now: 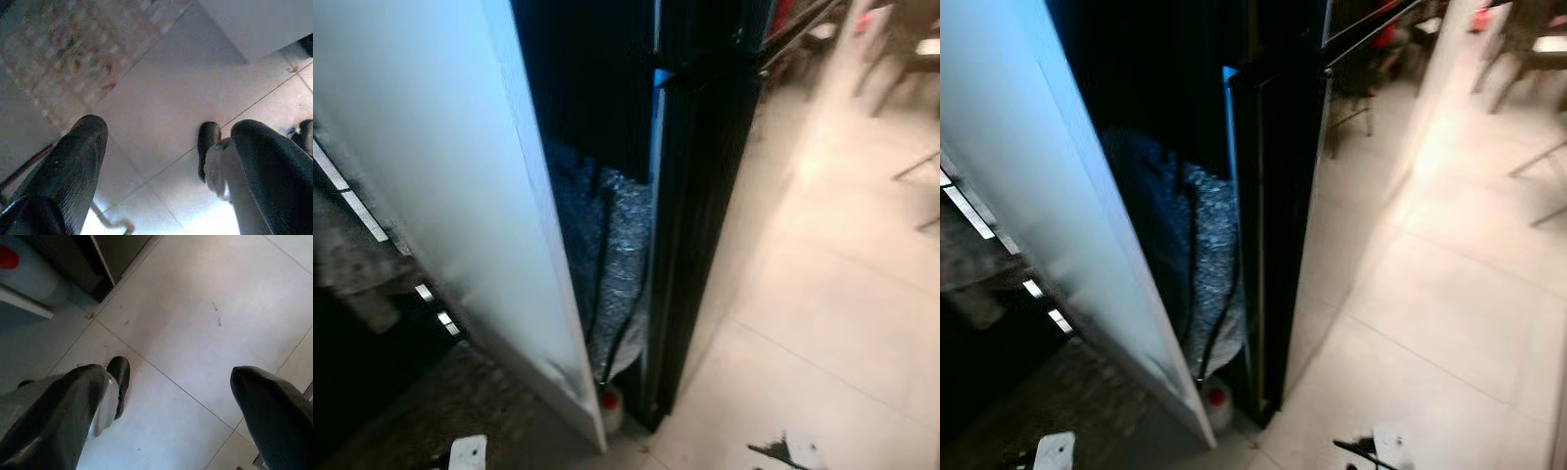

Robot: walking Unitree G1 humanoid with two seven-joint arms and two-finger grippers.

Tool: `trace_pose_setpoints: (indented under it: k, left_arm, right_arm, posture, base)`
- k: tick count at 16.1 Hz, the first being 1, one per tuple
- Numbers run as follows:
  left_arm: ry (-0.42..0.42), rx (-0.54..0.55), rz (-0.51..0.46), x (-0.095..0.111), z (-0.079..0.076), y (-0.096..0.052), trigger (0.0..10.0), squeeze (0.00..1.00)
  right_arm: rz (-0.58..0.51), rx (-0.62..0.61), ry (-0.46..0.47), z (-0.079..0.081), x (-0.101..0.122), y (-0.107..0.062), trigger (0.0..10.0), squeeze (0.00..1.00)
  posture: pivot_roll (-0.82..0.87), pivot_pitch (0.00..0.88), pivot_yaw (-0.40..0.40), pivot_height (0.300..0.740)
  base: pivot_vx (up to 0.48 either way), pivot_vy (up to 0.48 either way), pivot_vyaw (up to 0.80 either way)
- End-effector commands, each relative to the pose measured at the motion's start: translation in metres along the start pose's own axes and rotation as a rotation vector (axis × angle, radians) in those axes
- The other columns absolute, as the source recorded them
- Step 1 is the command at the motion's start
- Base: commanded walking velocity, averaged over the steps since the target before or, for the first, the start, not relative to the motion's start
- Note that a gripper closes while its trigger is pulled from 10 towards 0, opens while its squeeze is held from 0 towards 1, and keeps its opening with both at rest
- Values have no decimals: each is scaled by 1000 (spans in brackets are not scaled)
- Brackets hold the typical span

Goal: Restocking fridge

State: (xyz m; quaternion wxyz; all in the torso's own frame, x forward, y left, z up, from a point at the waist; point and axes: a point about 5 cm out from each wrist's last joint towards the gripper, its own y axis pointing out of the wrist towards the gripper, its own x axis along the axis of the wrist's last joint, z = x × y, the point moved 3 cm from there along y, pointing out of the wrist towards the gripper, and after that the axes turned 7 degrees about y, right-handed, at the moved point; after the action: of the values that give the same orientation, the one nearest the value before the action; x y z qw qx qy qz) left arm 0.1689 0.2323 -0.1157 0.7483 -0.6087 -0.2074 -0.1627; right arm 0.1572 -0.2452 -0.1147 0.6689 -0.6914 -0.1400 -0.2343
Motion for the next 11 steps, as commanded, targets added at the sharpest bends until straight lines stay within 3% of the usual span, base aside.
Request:
trace_pose_setpoints:
  k: [1, 4, 8, 9, 11]
  left_arm:
    - [6, -1, 38, -11, 4, -1, 10000, 0]
    - [12, -10, 52, -17, 4, -2, 10000, 0]
    - [26, -20, 63, -19, 4, -3, 10000, 0]
    - [31, -21, 71, -21, 4, -3, 10000, 0]
    - [47, -39, 28, -7, -4, -1, 10000, 0]
  right_arm:
    - [-6, -9, 8, -2, -2, -1, 10000, 0]
    - [43, -23, 14, -5, -24, -5, 10000, 0]
    - [23, -12, 28, 1, -10, -1, 10000, 0]
    - [14, 4, 70, 4, -7, 0, 10000, 0]
    - [15, 9, 40, 5, -4, 1, 10000, 0]
  posture:
    - [-81, 0, 53, 740]
    - [-84, 0, 58, 740]
    - [-94, 0, 63, 740]
    - [-94, 0, 65, 740]
    - [-95, 0, 68, 740]
  base:
    - [0, 0, 644]
    - [0, 0, 792]
    - [0, 0, 791]
    - [0, 0, 0]
    - [0, 0, 0]
